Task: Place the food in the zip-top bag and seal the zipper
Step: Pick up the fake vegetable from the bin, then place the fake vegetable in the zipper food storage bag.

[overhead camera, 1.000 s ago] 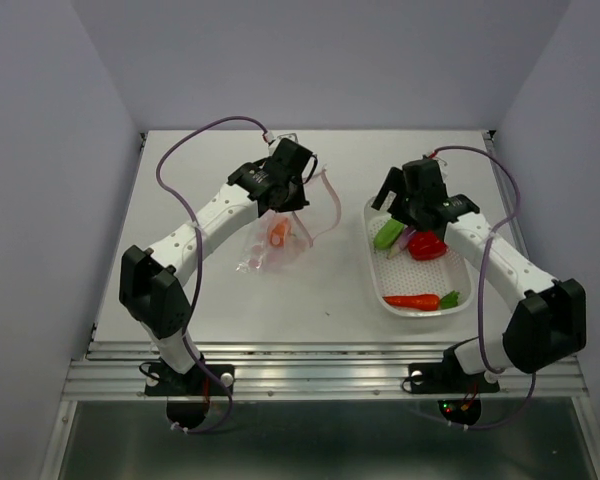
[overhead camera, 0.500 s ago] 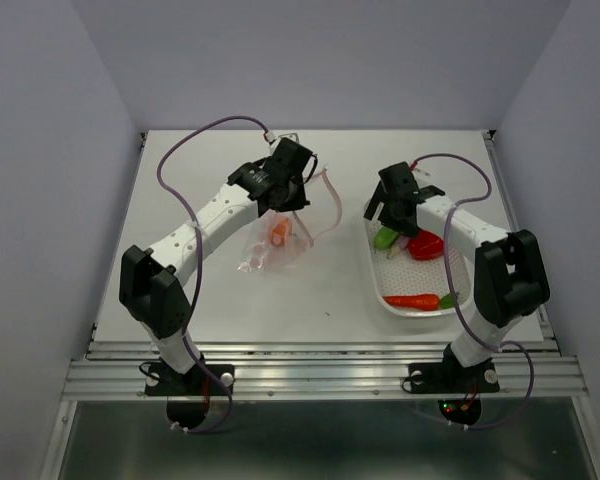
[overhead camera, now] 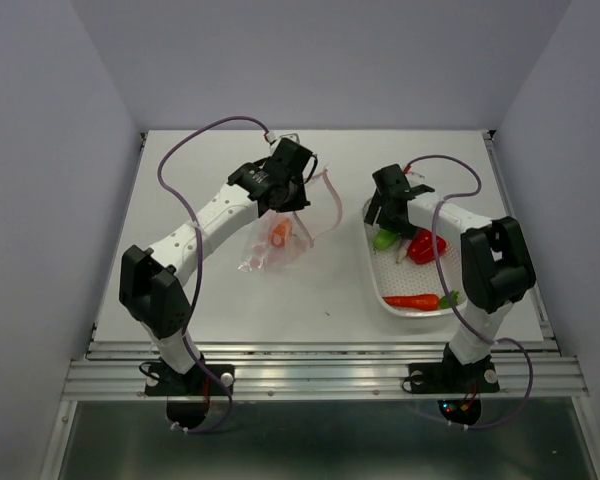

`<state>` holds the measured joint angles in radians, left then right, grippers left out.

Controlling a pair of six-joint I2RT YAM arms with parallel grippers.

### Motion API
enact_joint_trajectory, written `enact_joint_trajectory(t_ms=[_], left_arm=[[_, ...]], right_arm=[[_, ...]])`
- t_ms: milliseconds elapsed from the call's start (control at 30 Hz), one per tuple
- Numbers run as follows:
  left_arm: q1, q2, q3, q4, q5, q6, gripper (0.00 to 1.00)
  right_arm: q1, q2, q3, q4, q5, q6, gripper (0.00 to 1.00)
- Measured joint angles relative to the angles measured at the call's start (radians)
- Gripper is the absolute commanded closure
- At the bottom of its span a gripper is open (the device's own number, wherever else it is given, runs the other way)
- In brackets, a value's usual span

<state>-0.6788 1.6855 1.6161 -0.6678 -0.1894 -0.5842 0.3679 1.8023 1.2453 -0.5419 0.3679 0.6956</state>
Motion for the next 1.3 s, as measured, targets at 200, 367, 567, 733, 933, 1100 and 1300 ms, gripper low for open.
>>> enact_joint_trajectory(t_ms=[200, 367, 567, 733, 933, 1100, 1300], left_arm=[[0.000, 0.000, 0.000, 0.006, 0.004, 0.000, 1.00], [0.000, 0.000, 0.000, 0.007, 0.004, 0.000, 1.00], [0.000, 0.000, 0.000, 0.011, 0.007, 0.000, 1.00], [0.000, 0.000, 0.000, 0.013, 0.014, 0.000, 1.00], [0.000, 0.000, 0.000, 0.013, 0.022, 0.000, 1.00], [0.000, 0.000, 0.000, 0.013, 0.025, 0.000, 1.00], [0.000, 0.000, 0.000, 0.013, 0.029, -0.004, 1.00]], right_arm=[[0.000, 0.018, 0.003, 0.000, 0.011, -0.003, 0.51], [0.000, 0.018, 0.003, 0.000, 0.031, 0.000, 0.65], [0.000, -0.045, 0.003, -0.002, 0.051, -0.005, 0.70], [0.000, -0.222, -0.010, 0.005, 0.069, -0.036, 0.71], [0.002, -0.495, -0.098, 0.154, -0.098, -0.161, 0.71], [0.112, -0.551, -0.099, 0.316, -0.235, -0.233, 0.71], [0.230, -0.503, -0.099, 0.436, -0.318, -0.251, 0.71]])
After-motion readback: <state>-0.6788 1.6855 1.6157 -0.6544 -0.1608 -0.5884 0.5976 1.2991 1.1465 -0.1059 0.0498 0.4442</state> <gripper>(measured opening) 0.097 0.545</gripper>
